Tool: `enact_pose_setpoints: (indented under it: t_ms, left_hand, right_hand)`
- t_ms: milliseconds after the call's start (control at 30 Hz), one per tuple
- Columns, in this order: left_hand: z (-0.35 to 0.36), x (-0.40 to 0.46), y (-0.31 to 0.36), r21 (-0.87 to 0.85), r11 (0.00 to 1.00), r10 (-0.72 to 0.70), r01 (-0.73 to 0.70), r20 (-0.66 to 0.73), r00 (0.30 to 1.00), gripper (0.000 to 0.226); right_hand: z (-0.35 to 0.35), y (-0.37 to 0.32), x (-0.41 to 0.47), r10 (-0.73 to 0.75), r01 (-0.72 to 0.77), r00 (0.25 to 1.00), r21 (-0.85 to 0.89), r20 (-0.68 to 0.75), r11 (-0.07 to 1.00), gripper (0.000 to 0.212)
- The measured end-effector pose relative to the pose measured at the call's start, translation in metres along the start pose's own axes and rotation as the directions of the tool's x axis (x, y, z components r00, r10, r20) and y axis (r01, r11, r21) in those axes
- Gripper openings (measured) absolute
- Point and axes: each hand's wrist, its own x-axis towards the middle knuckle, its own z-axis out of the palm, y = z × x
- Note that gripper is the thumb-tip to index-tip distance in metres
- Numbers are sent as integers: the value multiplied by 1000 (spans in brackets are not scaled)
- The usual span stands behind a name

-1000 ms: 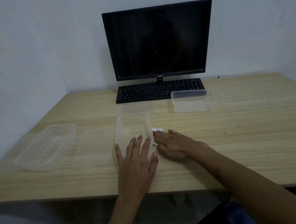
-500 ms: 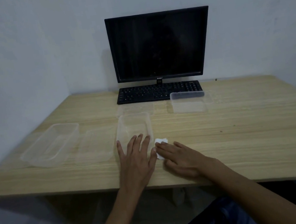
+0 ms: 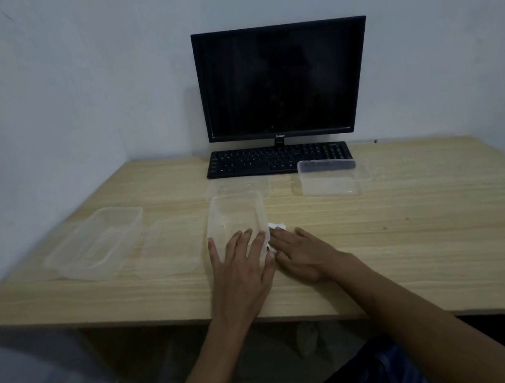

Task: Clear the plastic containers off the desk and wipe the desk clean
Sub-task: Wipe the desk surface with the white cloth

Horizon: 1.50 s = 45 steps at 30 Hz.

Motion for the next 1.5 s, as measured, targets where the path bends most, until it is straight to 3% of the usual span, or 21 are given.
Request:
enact_pose_setpoints:
  t_ms: [233, 367, 667, 1067, 1500]
  left_hand:
    - [1, -1, -1, -12, 1000, -19, 19, 10, 1000, 52]
    - [1, -1, -1, -28, 999, -27, 27, 1, 1000, 49]
    - [3, 0, -2, -32, 999, -18, 17, -21, 1000, 46]
    - [1, 0, -1, -29, 999, -14, 14, -6, 1000, 48]
    - [0, -1, 0, -32, 999, -11, 10, -27, 1000, 47]
  right_hand:
    - [-6, 3, 11, -6, 6, 1000, 6, 21, 1000, 54]
    - [-2, 7, 5, 7, -3, 998, 62, -64, 998, 53]
    - [-14, 8, -25, -82, 76, 995, -90, -63, 993, 48]
    - [-19, 2, -6, -12, 11, 991, -11, -133, 1000, 40]
    - [-12, -9, -31, -2, -1, 999, -77, -36, 997, 49]
